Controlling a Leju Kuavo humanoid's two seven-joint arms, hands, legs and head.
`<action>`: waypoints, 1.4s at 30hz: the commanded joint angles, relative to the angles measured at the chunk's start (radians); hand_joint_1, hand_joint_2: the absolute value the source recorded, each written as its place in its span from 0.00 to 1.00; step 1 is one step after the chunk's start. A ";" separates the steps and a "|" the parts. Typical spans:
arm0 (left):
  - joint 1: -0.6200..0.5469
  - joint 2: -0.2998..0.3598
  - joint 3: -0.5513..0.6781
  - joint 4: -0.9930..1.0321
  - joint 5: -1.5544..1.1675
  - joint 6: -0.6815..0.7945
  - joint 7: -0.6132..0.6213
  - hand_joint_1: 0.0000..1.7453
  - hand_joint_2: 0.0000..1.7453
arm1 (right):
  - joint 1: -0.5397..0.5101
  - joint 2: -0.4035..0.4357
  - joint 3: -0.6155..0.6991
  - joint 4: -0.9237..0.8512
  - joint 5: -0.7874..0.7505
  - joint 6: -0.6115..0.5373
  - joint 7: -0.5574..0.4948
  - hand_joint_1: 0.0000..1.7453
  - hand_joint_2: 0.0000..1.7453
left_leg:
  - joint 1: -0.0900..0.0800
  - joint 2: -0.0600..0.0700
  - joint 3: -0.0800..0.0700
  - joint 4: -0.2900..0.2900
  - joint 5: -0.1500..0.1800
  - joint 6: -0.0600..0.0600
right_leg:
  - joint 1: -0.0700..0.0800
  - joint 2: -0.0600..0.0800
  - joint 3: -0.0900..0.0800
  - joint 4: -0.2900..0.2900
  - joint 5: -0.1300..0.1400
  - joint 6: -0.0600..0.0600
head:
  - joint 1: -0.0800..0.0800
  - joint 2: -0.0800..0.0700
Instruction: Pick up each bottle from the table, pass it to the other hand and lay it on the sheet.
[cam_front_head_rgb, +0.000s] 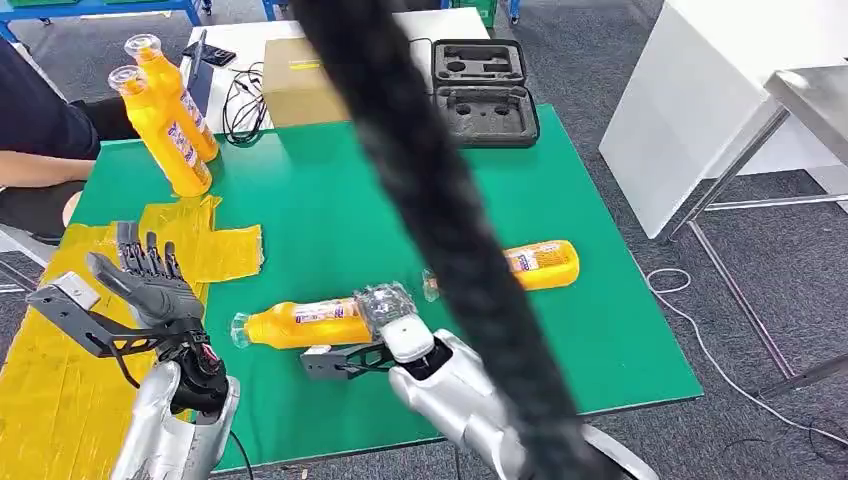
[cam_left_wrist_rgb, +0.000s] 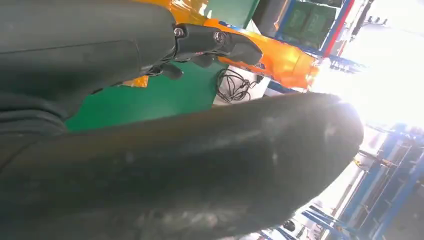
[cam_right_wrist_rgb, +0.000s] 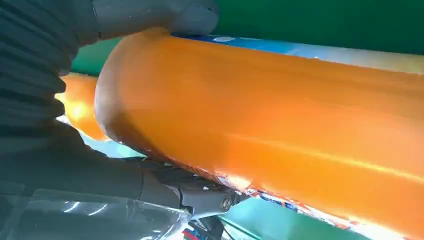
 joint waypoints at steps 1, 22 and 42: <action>-0.018 -0.007 0.026 0.032 0.003 -0.011 0.003 0.00 0.00 | 0.043 -0.041 0.016 0.057 -0.024 -0.056 0.018 1.00 1.00 | 0.002 -0.004 0.004 -0.002 0.000 -0.003 | 0.002 -0.006 0.006 -0.003 -0.001 0.000 | 0.000 0.000; 0.032 0.063 -0.025 0.093 0.062 -0.045 0.125 0.00 0.00 | 0.132 -0.210 -0.262 -0.639 -0.158 -0.239 0.008 1.00 1.00 | 0.000 -0.002 -0.008 0.000 0.000 -0.001 | 0.000 -0.004 -0.006 0.000 -0.001 0.000 | 0.000 0.000; 0.026 0.024 -0.090 0.010 0.199 -0.230 0.270 0.00 1.00 | 0.086 -0.085 -0.282 -0.586 -0.240 -0.254 -0.024 1.00 1.00 | 0.001 0.000 -0.008 0.002 -0.002 -0.003 | 0.001 -0.003 -0.006 0.002 -0.002 0.000 | 0.000 0.000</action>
